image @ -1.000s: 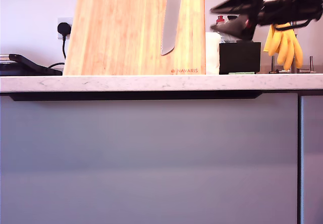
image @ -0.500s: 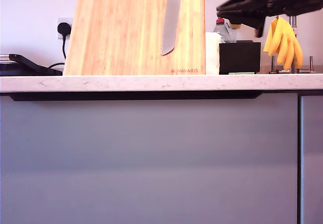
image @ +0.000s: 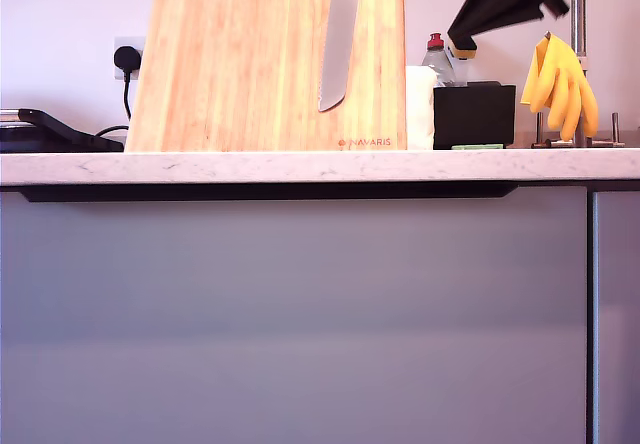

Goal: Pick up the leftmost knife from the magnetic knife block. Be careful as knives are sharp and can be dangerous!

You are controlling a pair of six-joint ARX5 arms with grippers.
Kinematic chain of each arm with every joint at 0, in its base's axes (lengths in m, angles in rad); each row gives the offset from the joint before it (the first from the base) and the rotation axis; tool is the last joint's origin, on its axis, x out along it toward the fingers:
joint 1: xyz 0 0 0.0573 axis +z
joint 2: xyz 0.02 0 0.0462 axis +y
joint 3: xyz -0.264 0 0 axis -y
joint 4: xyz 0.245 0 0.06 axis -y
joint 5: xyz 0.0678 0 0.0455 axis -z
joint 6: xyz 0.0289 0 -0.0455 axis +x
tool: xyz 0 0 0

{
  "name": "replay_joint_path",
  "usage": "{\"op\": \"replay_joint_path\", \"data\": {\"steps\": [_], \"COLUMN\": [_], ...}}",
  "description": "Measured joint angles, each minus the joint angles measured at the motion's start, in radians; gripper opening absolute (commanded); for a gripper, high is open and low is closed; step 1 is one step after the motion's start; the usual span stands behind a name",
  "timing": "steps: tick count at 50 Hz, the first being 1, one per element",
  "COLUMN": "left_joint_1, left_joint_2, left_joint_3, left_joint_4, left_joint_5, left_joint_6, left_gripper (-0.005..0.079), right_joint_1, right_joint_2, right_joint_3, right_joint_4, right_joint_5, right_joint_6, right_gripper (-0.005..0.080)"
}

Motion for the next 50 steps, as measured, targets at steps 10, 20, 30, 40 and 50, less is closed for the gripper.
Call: {"op": "replay_joint_path", "data": {"steps": [10, 20, 30, 40, 50], "left_joint_1": [0.000, -0.029, -0.058, -0.094, -0.108], "left_joint_2": [0.000, -0.005, -0.110, -0.276, -0.381], "left_joint_3": [-0.040, -0.137, -0.229, -0.333, -0.460], "left_joint_4": [0.068, 0.117, 0.158, 0.241, 0.313], "left_joint_5": [0.000, -0.001, -0.029, -0.117, -0.166], "left_joint_6": [0.003, 0.003, 0.002, -0.019, -0.023], "left_gripper": [-0.0024, -0.0024, -0.0024, -0.0024, -0.0024], "right_joint_1": [0.006, 0.026, 0.039, 0.039, 0.039], "right_joint_2": [-0.126, -0.287, -0.439, -0.592, -0.771], "right_joint_3": [-0.084, -0.200, -0.370, -0.550, -0.716], "right_joint_4": [0.077, 0.153, 0.238, 0.310, 0.343], "right_joint_5": [0.208, 0.357, 0.431, 0.494, 0.531], "right_joint_6": [0.045, 0.049, 0.053, 0.053, 0.043], "right_gripper": [-0.0007, -0.0007, -0.0007, -0.0007, -0.0007]}}
